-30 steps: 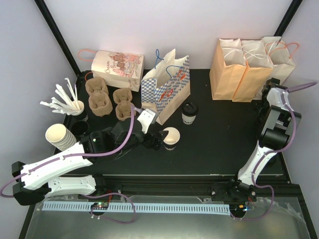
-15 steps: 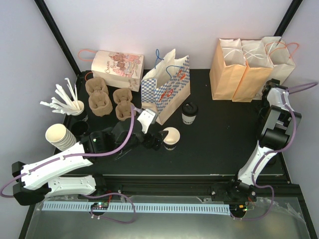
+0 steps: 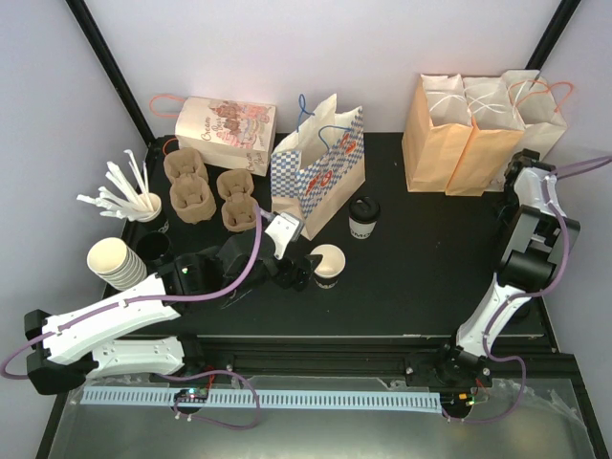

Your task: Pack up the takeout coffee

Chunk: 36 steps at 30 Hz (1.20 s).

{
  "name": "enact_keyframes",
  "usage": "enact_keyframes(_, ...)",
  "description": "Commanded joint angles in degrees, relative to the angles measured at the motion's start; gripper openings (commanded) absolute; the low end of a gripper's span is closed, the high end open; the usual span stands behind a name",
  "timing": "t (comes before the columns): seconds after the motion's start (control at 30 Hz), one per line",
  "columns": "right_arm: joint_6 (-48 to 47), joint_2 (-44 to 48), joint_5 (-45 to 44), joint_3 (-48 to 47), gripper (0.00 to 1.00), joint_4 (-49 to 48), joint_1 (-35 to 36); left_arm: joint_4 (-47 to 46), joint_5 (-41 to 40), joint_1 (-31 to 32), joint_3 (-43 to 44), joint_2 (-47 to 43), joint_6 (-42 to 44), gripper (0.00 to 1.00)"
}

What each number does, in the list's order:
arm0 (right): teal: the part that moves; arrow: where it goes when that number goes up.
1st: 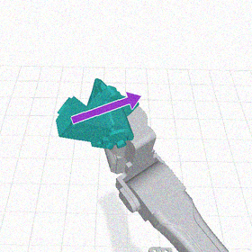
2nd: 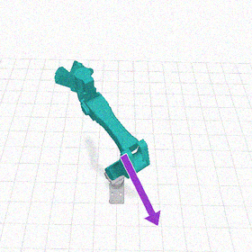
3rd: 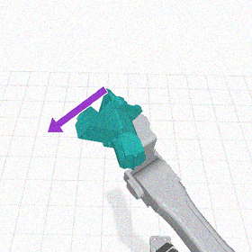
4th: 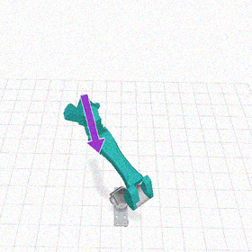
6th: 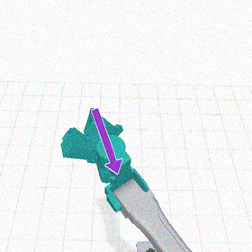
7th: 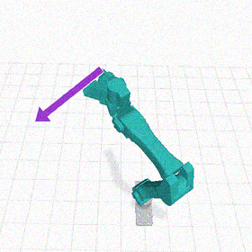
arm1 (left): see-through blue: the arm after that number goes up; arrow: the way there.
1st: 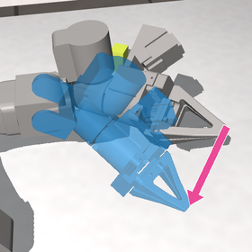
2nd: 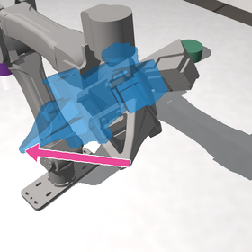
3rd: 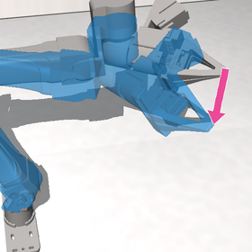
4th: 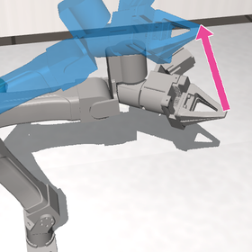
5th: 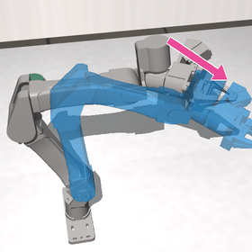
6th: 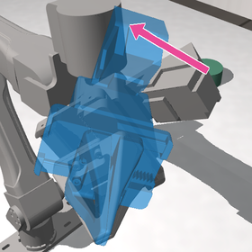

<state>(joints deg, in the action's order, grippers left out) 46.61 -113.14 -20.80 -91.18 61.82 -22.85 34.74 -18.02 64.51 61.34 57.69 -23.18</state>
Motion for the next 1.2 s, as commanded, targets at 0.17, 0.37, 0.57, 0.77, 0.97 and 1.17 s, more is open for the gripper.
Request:
enact_keyframes(0.17,0.1,6.6,-2.7,-0.3,0.71,1.7,2.0,0.2,0.7,-0.4,-0.3,-2.0,-1.0,0.99)
enact_keyframes(0.37,-1.1,13.3,-2.8,3.4,0.71,1.1,9.1,-0.7,1.9,-0.4,-0.5,-2.1,-0.9,0.99)
enact_keyframes(0.57,-2.0,24.8,-3.8,9.6,0.73,0.8,22.4,-1.6,1.9,-0.4,-1.8,-3.6,-0.6,0.99)
enact_keyframes(0.77,-6.0,36.7,-0.5,16.7,0.77,-2.2,39.3,0.1,-1.7,-2.0,-1.8,-5.0,0.1,0.99)
enact_keyframes(0.97,-12.0,44.9,8.5,21.5,0.76,-4.3,51.6,0.7,4.3,-10.7,-3.6,-7.4,0.0,0.99)
enact_keyframes(1.17,-17.8,47.3,20.1,23.0,0.75,-8.7,62.6,0.9,19.8,-24.8,-5.7,-6.9,0.6,0.99)
